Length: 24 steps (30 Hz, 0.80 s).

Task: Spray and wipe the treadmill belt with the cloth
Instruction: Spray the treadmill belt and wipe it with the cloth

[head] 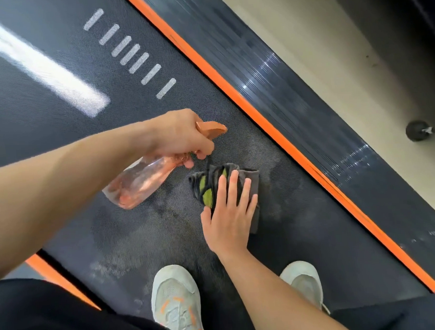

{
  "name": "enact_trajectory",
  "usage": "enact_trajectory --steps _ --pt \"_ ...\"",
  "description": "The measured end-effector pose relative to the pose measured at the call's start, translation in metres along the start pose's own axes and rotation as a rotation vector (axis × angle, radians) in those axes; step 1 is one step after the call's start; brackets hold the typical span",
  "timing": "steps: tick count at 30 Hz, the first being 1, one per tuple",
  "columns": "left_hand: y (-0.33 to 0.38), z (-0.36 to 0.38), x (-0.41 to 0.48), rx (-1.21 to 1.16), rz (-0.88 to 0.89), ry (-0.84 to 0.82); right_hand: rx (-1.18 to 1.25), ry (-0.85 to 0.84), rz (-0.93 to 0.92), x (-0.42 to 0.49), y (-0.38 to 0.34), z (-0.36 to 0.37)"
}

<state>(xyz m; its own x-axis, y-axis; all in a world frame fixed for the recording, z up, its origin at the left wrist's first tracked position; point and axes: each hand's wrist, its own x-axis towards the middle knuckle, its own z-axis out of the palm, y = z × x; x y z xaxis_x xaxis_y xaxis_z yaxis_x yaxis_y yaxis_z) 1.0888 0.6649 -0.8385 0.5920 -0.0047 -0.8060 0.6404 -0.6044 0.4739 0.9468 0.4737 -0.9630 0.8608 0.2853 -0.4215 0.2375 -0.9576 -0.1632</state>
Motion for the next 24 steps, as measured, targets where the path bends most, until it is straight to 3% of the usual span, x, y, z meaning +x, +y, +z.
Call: enact_trajectory --steps 17,21,24 --pt "0.02 0.024 -0.006 0.148 0.01 -0.093 0.055 -0.02 -0.022 -0.03 -0.002 0.011" --pt "0.007 0.011 -0.005 0.037 0.011 -0.004 0.028 -0.065 -0.136 -0.012 0.009 0.006" --pt "-0.002 0.002 -0.005 -0.092 0.006 0.119 -0.004 -0.022 -0.331 0.025 0.014 -0.005"
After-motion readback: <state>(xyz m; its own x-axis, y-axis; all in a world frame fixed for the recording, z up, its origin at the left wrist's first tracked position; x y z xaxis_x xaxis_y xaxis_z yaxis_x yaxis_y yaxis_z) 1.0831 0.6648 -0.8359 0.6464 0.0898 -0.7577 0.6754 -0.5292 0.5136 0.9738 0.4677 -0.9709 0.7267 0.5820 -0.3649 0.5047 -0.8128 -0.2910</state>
